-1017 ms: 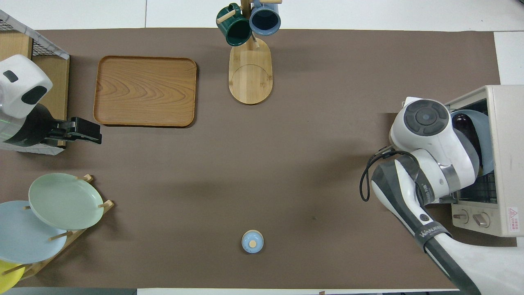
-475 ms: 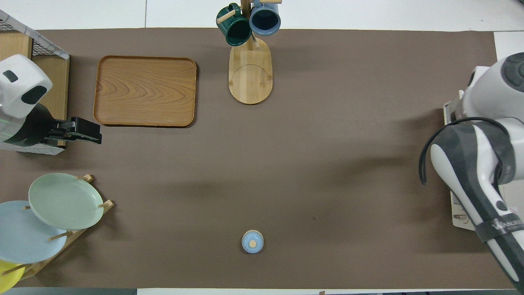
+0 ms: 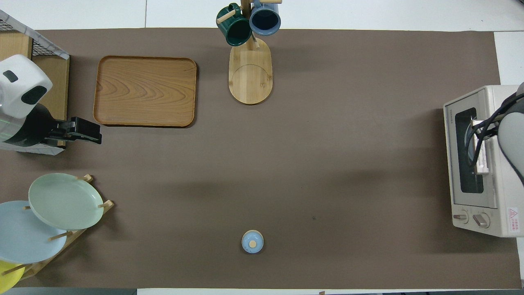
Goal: Put eggplant into oven
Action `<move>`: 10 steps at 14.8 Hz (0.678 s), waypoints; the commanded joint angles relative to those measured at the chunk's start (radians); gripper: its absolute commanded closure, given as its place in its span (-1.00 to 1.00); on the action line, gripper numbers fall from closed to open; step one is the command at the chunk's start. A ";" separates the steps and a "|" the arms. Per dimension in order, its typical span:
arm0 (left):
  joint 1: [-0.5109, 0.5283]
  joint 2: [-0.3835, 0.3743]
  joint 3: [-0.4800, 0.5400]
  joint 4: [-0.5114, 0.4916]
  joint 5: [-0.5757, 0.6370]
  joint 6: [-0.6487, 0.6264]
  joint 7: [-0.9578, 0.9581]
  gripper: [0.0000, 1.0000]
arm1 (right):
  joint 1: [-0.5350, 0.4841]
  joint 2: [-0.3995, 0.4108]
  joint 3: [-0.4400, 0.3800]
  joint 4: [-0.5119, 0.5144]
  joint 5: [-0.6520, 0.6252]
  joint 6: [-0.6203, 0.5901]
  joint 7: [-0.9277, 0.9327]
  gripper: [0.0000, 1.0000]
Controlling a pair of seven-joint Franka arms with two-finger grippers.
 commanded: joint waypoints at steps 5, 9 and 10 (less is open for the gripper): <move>0.003 -0.009 -0.001 0.004 0.017 -0.012 0.001 -1.00 | 0.017 0.021 0.011 0.086 0.077 -0.064 0.125 -1.00; 0.003 -0.009 -0.002 0.004 0.017 -0.012 0.001 -1.00 | 0.081 -0.006 0.003 0.062 0.080 -0.070 0.151 -1.00; 0.003 -0.009 -0.001 0.003 0.017 -0.012 0.000 -1.00 | 0.096 -0.021 -0.015 0.051 0.080 -0.073 0.151 -1.00</move>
